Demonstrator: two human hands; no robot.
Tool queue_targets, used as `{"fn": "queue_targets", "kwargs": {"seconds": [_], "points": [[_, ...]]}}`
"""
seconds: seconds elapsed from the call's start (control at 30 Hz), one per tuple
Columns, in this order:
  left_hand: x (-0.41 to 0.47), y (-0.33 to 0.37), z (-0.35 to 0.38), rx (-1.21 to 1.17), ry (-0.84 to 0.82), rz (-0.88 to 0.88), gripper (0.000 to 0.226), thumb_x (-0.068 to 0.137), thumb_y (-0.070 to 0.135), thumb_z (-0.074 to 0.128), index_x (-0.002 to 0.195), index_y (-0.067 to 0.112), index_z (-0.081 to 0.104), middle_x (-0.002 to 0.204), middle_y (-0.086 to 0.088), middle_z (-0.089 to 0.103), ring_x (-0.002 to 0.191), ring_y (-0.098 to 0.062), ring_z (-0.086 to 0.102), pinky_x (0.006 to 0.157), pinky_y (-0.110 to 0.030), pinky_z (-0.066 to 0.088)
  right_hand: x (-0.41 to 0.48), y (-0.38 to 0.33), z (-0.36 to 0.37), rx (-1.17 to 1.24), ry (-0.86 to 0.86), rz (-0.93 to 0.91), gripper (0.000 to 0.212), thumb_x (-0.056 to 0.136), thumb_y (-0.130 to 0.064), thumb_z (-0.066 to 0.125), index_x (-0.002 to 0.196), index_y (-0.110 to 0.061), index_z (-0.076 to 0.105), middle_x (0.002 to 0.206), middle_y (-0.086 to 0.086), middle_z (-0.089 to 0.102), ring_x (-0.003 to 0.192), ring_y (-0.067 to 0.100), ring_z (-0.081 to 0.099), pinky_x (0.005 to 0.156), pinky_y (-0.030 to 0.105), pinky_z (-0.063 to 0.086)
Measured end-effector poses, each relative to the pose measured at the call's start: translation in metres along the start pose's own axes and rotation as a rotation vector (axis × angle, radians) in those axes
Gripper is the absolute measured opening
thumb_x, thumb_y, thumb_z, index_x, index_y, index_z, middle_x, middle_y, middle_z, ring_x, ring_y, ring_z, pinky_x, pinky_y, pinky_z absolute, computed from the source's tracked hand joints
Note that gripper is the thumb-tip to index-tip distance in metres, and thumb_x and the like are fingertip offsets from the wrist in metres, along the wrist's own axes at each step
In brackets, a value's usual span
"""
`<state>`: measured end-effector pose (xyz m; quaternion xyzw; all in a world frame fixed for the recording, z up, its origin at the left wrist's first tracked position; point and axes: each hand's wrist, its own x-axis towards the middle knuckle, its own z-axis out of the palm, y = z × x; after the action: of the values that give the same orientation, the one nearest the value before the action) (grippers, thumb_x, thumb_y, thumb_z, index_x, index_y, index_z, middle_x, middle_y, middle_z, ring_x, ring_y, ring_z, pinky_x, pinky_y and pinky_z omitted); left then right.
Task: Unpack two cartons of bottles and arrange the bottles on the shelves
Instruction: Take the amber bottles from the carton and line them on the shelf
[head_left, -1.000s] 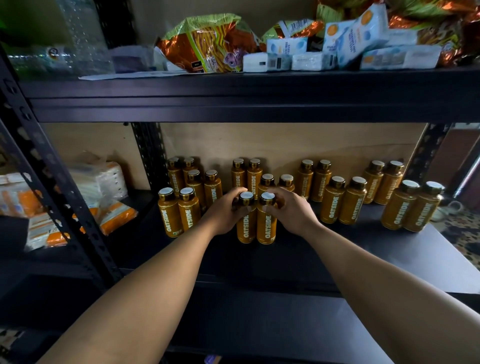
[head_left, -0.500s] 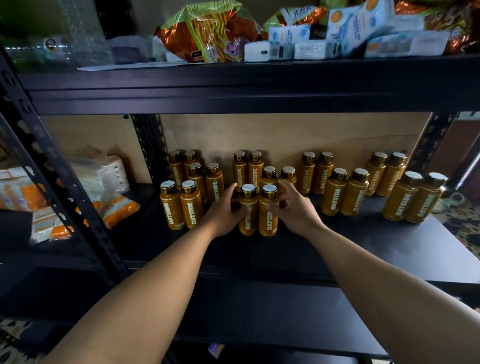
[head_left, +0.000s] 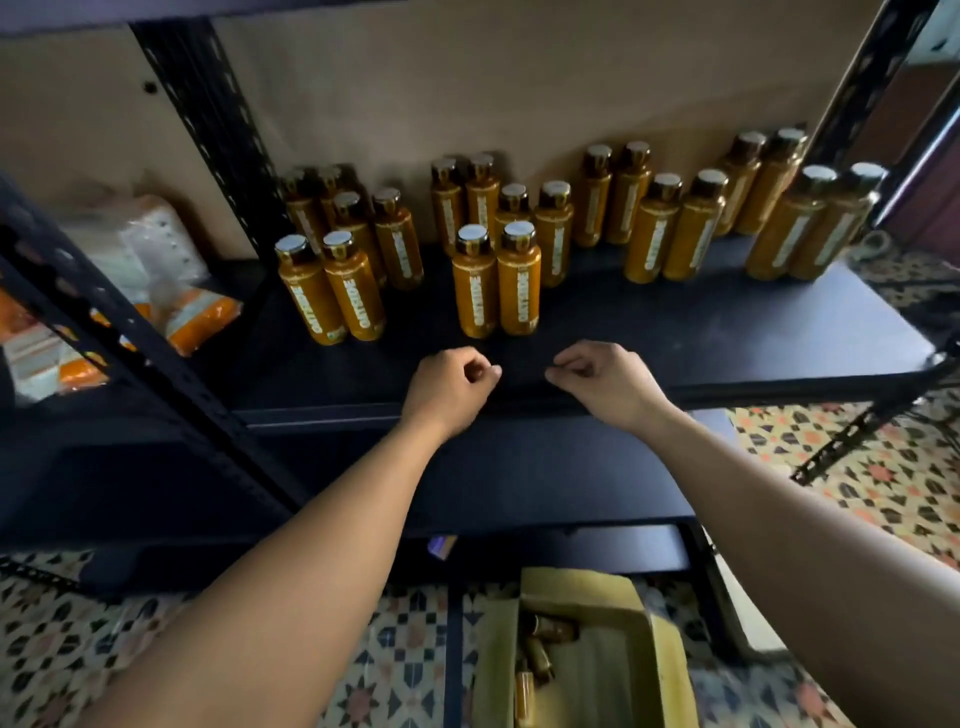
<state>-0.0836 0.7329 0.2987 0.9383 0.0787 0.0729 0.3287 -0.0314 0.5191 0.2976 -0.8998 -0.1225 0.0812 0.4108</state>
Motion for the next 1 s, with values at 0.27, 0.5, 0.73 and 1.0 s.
{"fn": "queue_targets", "kwargs": {"seconds": [0.27,0.5,0.73,1.0], "points": [[-0.100,0.016,0.092,0.018,-0.387,-0.153,0.034,0.090,0.049,0.068,0.119,0.031,0.067,0.103,0.008,0.068,0.090,-0.011,0.064,0.078,-0.026,0.051,-0.090,0.103,-0.001,-0.081,-0.209,0.041,0.030,0.090,-0.045,0.073,0.113,-0.025,0.071,0.098,-0.011,0.070,0.096,0.014,0.065,0.085,0.030,0.049],[-0.228,0.019,0.200,0.103,-0.870,-0.354,0.055,0.095,0.043,0.065,0.143,0.020,0.051,0.126,-0.006,0.064,0.111,-0.022,0.061,0.083,-0.026,0.045,-0.191,0.235,0.017,-0.470,-0.923,0.130,0.054,0.095,-0.046,0.065,0.141,-0.018,0.056,0.129,-0.003,0.060,0.119,0.022,0.057,0.101,0.030,0.042],[-0.299,-0.036,0.294,-0.011,-0.959,-0.510,0.056,0.095,0.047,0.063,0.145,0.029,0.047,0.125,0.002,0.061,0.101,-0.014,0.057,0.074,-0.024,0.045,-0.240,0.304,0.075,-0.332,-0.955,0.258,0.058,0.095,-0.043,0.067,0.147,-0.023,0.051,0.134,0.000,0.063,0.120,0.021,0.060,0.088,0.023,0.042],[-0.302,-0.218,0.465,-0.110,-0.913,-0.620,0.057,0.094,0.046,0.064,0.146,0.036,0.044,0.135,0.003,0.058,0.108,-0.011,0.060,0.092,-0.033,0.052,-0.209,0.471,0.262,-0.095,-0.789,0.410,0.029,0.094,-0.042,0.070,0.121,-0.032,0.066,0.110,-0.010,0.071,0.100,0.009,0.067,0.086,0.025,0.056]]}}
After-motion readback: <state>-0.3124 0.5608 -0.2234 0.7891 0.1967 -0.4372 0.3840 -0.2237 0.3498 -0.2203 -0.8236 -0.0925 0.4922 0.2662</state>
